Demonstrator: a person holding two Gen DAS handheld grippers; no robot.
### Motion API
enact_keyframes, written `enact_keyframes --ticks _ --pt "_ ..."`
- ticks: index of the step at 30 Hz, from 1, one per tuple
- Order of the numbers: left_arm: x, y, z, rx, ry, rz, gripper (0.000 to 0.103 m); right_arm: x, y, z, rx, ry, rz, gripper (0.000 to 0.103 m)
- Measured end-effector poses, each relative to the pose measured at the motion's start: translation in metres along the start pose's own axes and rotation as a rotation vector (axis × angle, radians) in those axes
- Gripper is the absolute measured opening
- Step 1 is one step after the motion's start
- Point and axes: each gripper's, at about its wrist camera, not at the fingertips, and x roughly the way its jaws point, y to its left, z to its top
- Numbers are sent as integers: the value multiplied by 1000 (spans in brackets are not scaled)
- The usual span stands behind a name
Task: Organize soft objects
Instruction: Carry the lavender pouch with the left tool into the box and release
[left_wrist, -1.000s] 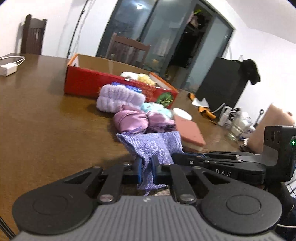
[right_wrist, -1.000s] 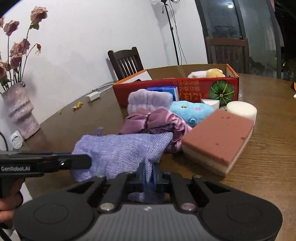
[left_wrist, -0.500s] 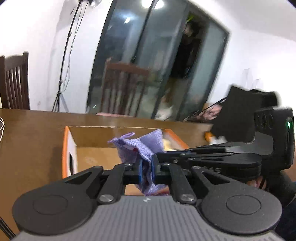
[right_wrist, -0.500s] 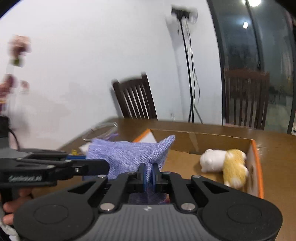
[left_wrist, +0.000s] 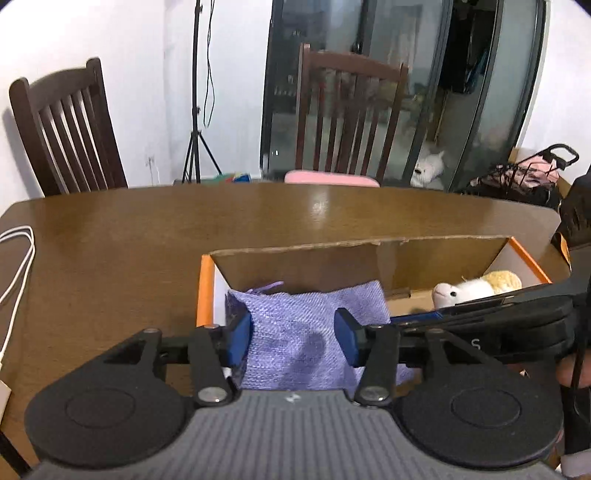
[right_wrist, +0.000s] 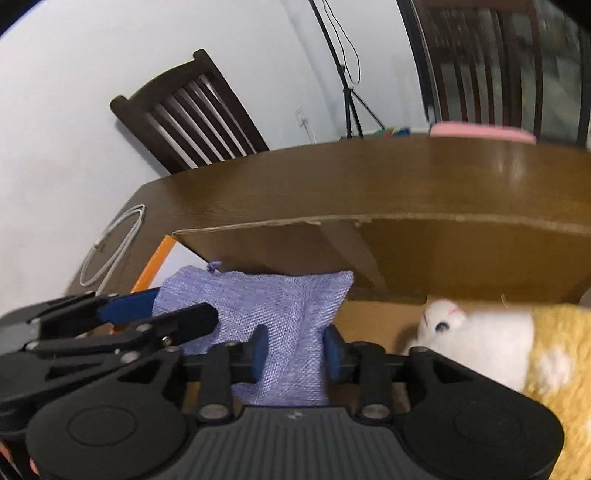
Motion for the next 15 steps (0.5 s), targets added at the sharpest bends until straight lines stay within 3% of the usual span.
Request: enact_keyframes --ticks 6,8,10,13,15 --pt "-11 7 -1 -51 -9 -1 59 -26 10 -1 -62 -58 -70 48" --pt "-28 6 2 -49 -24 -20 61 -51 15 1 -76 -87 -60 59" --pt "-56 5 6 -55 -42 -35 65 -82 15 2 -94 -117 -74 68" --pt "-105 -3 10 -13 -98 -2 70 -138 14 -3 -125 -170 -147 71" --pt "-139 -10 8 17 -136 24 79 -178 10 -11 -138 -207 -191 77"
